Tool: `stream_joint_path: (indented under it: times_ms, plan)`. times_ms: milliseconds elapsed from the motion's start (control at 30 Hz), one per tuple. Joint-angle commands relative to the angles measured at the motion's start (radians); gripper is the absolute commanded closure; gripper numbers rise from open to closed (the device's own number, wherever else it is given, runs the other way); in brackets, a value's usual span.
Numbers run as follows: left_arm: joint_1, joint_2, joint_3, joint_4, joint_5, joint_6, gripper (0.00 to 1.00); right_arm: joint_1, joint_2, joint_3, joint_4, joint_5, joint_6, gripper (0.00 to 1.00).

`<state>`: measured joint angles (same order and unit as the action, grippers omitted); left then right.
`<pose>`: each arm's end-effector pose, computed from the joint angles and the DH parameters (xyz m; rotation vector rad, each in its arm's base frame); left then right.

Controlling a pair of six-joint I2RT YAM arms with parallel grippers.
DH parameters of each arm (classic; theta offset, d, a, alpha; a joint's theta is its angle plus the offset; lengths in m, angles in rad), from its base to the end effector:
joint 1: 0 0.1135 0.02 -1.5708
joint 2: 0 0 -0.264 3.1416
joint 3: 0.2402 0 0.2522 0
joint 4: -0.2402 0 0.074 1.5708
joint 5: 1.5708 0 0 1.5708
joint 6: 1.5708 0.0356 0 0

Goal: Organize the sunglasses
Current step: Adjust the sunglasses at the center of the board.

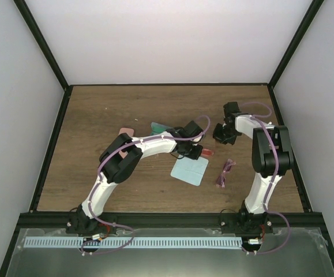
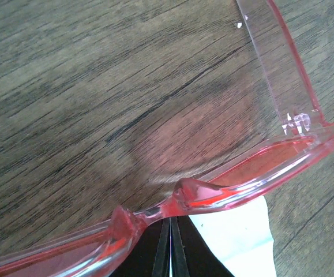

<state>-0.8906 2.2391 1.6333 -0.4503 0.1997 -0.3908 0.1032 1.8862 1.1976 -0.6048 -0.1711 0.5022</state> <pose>0.2918 -0.3720 0.1358 0.7563 2.6675 -0.6587 0.3565 0.0430 0.1502 0.5419 2.8556 0.3588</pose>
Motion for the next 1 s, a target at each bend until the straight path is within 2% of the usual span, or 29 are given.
stream_joint_path:
  times_ms: [0,167,233,667,867,967]
  plan:
    - [0.004,0.043,-0.009,-0.037,-0.017,0.004,0.96,0.012,-0.050,0.003,-0.044,0.057,0.005,0.90]
    - [0.004,0.014,-0.034,-0.031,-0.022,0.007,0.96,0.012,-0.084,0.036,-0.060,0.047,-0.002,0.65]
    - [0.004,0.007,-0.039,-0.030,-0.024,0.007,0.96,0.013,-0.065,0.046,-0.059,0.042,-0.005,0.60]
    - [0.004,-0.004,-0.043,-0.030,-0.026,-0.001,0.96,0.052,0.023,0.051,-0.049,-0.016,-0.040,0.63]
    - [0.004,-0.008,-0.043,-0.030,-0.028,-0.002,0.96,0.056,0.031,0.046,-0.069,-0.001,-0.045,0.74]
    - [0.004,-0.012,-0.043,-0.029,-0.031,-0.002,0.96,0.057,0.034,0.048,-0.090,0.015,-0.072,0.75]
